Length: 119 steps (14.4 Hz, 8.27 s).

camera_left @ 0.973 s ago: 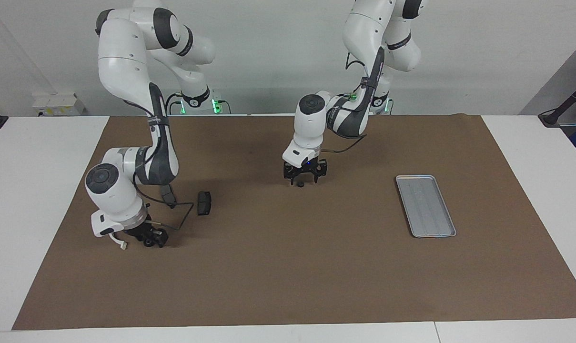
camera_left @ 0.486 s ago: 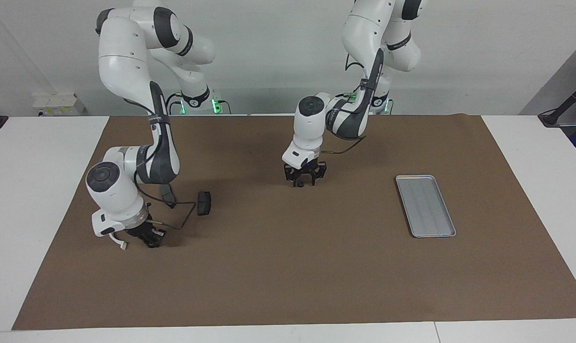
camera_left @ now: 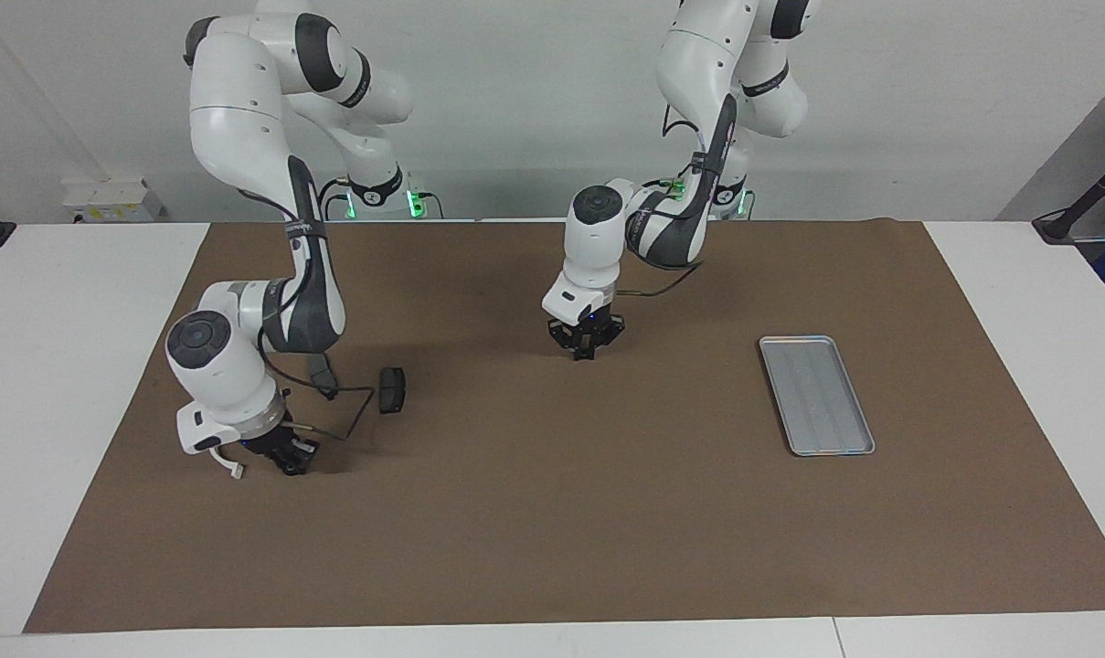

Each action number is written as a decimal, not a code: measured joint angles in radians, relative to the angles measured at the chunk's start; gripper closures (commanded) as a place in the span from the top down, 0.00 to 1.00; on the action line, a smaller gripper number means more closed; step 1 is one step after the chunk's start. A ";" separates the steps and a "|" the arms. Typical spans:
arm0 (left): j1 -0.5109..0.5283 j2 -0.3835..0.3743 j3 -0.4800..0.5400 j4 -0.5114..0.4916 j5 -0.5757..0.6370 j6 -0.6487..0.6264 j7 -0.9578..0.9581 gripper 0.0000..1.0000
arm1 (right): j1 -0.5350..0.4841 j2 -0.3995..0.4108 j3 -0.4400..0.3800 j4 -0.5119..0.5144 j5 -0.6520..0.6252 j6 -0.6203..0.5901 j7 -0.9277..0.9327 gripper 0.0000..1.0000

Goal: Pick bearing gear from pile to tray

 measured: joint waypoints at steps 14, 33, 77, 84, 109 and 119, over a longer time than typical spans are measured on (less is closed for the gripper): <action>0.654 -0.160 0.021 0.220 -0.022 -0.425 0.799 0.00 | 0.006 -0.134 0.005 0.032 -0.036 -0.235 -0.074 0.00; 0.719 -0.185 0.004 -0.140 -0.073 -0.099 0.914 0.00 | 0.590 -0.352 0.022 0.077 0.134 -0.482 0.631 0.00; 0.681 -0.165 -0.015 0.075 -0.075 -0.293 0.818 1.00 | 0.732 -0.115 0.008 -0.178 0.068 0.040 0.867 1.00; 0.611 -0.165 -0.017 0.075 -0.076 -0.275 0.706 1.00 | 0.687 -0.130 0.002 -0.058 0.065 -0.074 0.884 1.00; 0.051 -0.093 -0.018 0.110 -0.034 -0.237 0.001 1.00 | 0.192 -0.385 0.000 -0.012 0.054 -0.370 -0.055 1.00; -0.024 0.047 -0.017 0.149 -0.034 -0.164 -0.068 1.00 | 0.163 -0.385 0.002 -0.013 0.054 -0.371 -0.099 1.00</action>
